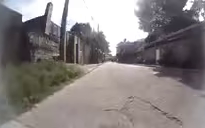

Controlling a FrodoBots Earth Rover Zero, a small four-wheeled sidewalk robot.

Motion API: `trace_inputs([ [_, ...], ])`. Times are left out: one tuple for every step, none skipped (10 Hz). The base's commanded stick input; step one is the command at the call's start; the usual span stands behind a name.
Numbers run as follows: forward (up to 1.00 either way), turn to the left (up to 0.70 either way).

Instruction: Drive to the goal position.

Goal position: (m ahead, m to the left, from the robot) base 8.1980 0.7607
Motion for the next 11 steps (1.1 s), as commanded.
trace_inputs([
  [1.00, 0.00],
  [1.00, 0.00],
  [1.00, 0.00],
  [1.00, 0.00],
  [1.00, 0.00],
  [1.00, 0.00],
  [1.00, 0.00],
  [1.00, 0.02],
  [1.00, 0.02],
  [1.00, 0.00],
  [1.00, 0.00],
])
